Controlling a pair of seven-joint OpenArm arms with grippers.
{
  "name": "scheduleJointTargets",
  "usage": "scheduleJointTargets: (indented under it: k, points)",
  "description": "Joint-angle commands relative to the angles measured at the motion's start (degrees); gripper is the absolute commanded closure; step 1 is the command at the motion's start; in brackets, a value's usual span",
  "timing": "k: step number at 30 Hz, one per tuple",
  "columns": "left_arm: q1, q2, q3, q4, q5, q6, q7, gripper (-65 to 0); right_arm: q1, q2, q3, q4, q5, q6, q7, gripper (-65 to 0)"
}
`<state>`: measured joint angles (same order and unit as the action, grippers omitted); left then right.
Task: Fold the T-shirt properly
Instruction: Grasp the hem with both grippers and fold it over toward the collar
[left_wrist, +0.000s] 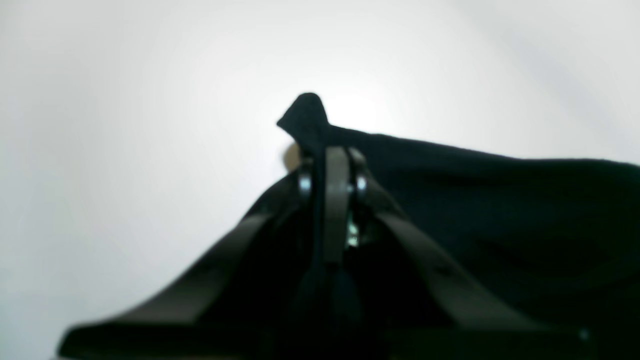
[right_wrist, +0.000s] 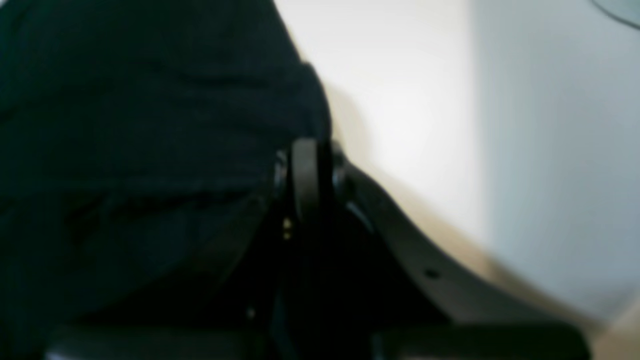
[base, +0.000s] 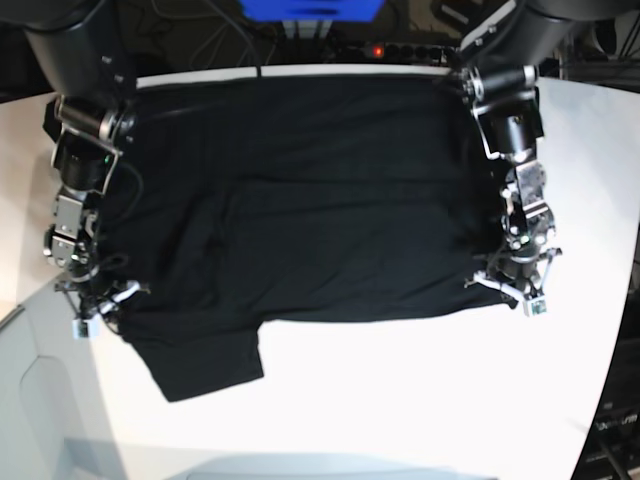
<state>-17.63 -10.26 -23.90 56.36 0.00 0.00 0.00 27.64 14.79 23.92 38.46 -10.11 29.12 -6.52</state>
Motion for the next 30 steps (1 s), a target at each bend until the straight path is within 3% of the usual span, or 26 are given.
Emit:
scheduleJointTargets:
  k: [1, 5, 11, 15, 19, 24, 30]
  points:
    - [-0.9, -0.8, -0.1, 3.7, -1.7, -6.7, 21.4, 0.0, 0.8, 1.2, 0.0, 3.5, 1.1, 1.6, -0.2, 0.0]
    - [2.8, -0.2, -0.1, 11.5, -1.7, -7.0, 21.9, 0.0, -3.0, 0.7, 0.2, 16.0, 1.5, 4.2, -6.2, 0.0]
    - [8.9, 0.0, -0.1, 20.6, -1.8, -7.1, 21.9, 0.0, -10.2, -2.3, 2.9, 34.5, 1.6, 7.1, -10.8, 0.0]
    - [13.6, -0.4, -0.1, 26.4, -7.0, -6.9, 21.9, 0.0, -14.1, -4.3, 6.8, 43.3, 1.6, 10.9, -14.4, 0.0]
    - [19.2, -0.6, -0.8, 32.4, -11.6, -6.8, 21.9, 0.0, -18.4, -6.0, 9.2, 49.7, 1.6, 10.9, -15.3, 0.0]
    - [25.1, 0.0, -3.7, 38.0, -12.7, -6.8, 21.9, 0.0, -24.7, -6.7, 10.1, 55.7, 1.8, 10.9, -15.3, 0.0]
    - [30.9, 0.9, -8.0, 41.7, -17.2, -7.2, 21.8, 0.0, -31.6, -6.4, 12.6, 60.0, 8.6, 10.9, -15.3, 0.0]
